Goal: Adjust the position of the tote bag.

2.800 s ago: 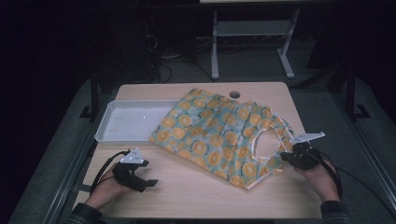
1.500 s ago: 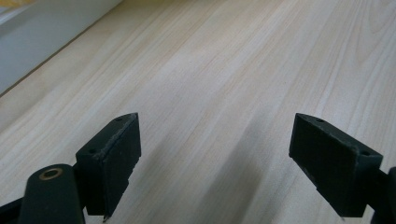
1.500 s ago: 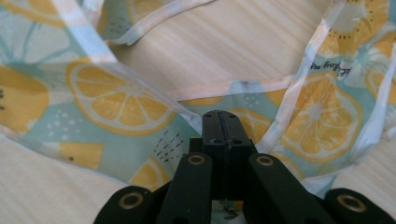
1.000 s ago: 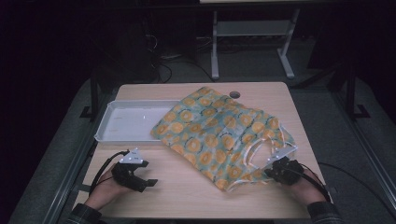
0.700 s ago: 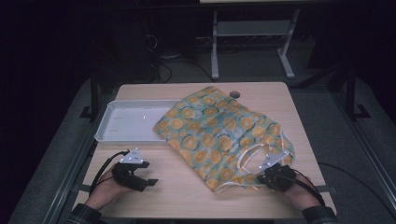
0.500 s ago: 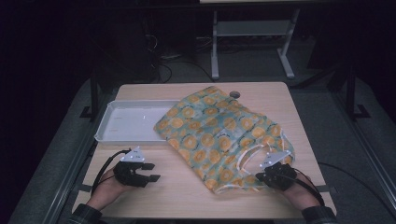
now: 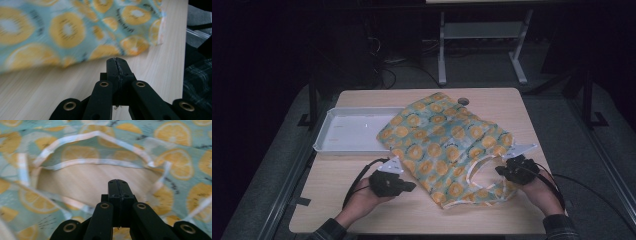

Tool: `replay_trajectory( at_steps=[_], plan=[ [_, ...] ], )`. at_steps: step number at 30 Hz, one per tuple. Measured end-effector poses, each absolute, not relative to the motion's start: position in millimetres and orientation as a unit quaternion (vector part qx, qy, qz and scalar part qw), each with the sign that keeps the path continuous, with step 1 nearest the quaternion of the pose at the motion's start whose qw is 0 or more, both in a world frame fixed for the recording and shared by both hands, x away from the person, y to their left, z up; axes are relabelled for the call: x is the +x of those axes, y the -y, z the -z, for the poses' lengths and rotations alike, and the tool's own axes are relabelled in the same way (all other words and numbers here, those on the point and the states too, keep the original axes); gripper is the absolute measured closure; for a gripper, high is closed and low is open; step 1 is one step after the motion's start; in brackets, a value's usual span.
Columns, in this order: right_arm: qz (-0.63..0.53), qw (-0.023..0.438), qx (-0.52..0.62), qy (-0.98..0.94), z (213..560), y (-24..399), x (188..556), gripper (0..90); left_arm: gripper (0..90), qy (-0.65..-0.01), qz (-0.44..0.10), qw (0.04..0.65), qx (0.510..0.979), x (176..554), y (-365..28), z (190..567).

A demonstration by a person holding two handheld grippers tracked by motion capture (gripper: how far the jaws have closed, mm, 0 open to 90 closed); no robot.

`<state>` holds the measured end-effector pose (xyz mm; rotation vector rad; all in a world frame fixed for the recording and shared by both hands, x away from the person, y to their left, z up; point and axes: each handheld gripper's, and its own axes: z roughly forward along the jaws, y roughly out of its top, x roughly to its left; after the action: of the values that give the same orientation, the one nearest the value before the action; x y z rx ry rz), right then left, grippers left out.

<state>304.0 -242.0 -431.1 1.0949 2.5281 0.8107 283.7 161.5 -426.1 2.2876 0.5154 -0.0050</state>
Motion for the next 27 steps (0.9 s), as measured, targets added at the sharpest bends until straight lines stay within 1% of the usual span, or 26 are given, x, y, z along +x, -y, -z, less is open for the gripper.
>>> replay_trajectory(
  at_steps=[6,10,13,17,18,19,20,21,23,25,27],
  plan=[
    [-0.281,0.148,0.398,-0.861,429,253,318,89.6,89.5,-0.18,0.012,0.388,0.904,284,-122,430],
    [-0.285,0.163,0.422,-0.845,422,265,339,89.5,89.5,-0.164,0.015,0.38,0.91,283,-94,439],
    [-0.286,0.166,0.431,-0.84,420,269,348,89.5,89.5,-0.16,0.015,0.375,0.913,282,-86,442],
    [-0.287,0.168,0.443,-0.832,419,274,367,89.5,89.5,-0.159,0.018,0.363,0.918,280,-76,451],
    [-0.283,0.175,0.446,-0.831,419,277,378,89.5,89.5,-0.157,0.019,0.357,0.921,280,-72,455],
    [-0.283,0.175,0.446,-0.831,419,277,378,89.5,89.5,-0.157,0.019,0.357,0.921,280,-72,455],
    [-0.289,0.173,0.453,-0.825,420,279,389,89.5,89.5,-0.155,0.019,0.35,0.924,280,-72,455],
    [-0.289,0.173,0.453,-0.825,420,279,389,89.5,89.5,-0.155,0.018,0.348,0.924,280,-71,456],
    [-0.284,0.174,0.464,-0.821,424,281,405,89.5,89.5,-0.155,0.019,0.346,0.925,280,-70,458],
    [-0.285,0.176,0.467,-0.819,425,281,410,89.5,89.5,-0.157,0.02,0.346,0.925,279,-69,460],
    [-0.27,0.175,0.476,-0.818,433,281,424,89.5,89.5,-0.157,0.019,0.346,0.925,280,-69,461]
  ],
)
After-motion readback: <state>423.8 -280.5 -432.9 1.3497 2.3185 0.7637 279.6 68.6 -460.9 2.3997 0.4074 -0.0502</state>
